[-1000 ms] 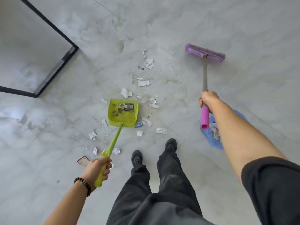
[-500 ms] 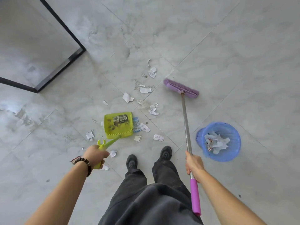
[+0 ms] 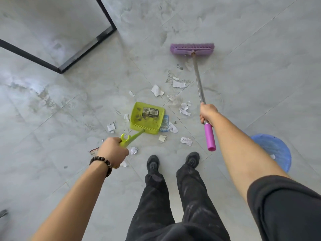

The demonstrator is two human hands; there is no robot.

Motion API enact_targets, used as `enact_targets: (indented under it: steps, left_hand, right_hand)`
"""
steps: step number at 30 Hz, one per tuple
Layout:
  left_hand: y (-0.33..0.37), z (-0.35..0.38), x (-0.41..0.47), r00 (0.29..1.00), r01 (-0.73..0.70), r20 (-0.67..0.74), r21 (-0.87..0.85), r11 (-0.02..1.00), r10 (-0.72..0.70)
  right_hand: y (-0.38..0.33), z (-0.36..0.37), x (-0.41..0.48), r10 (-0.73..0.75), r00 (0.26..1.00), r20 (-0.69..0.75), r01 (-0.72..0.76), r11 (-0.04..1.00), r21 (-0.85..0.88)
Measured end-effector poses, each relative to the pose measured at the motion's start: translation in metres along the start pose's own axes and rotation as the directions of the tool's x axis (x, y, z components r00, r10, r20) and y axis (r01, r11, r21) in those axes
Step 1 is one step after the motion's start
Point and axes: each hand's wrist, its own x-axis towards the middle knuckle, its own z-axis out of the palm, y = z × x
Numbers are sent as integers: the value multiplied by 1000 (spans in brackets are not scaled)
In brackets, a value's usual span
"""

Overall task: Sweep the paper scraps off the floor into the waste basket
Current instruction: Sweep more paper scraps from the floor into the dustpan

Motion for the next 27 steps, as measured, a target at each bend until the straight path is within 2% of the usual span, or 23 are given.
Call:
enact_targets:
  steps: [4, 8, 13, 15, 20, 25, 27]
  left_hand:
    - [-8, -16, 5, 999, -23, 35, 9, 1000, 23]
    - [-15, -24, 11, 996, -69, 54, 62, 996, 65]
    - [-19, -28, 9, 990, -116, 94, 119, 986, 105]
    - [-21, -29, 5, 986, -141, 110, 145, 979, 126]
    - [-31, -32, -15, 974, -155, 187, 155, 976, 125]
    - [-75, -27, -25, 980, -144, 146, 30, 989, 138]
    - [-93, -23, -34, 981, -151, 125, 34, 988, 145]
  right_hand:
    - [64, -1, -55, 205, 962, 182, -193, 978, -80]
    - [166, -7, -125, 330, 924, 195, -296, 937, -186]
    - [245, -11, -210, 485, 853, 193, -456, 872, -180]
    - [266, -5, -233, 482, 860, 169, -458, 874, -163]
    - [285, 14, -278, 340, 939, 59, -340, 940, -3]
    - [296, 8, -287, 266, 964, -20, -265, 964, 32]
    - [282, -4, -285, 224, 974, -24, -223, 973, 60]
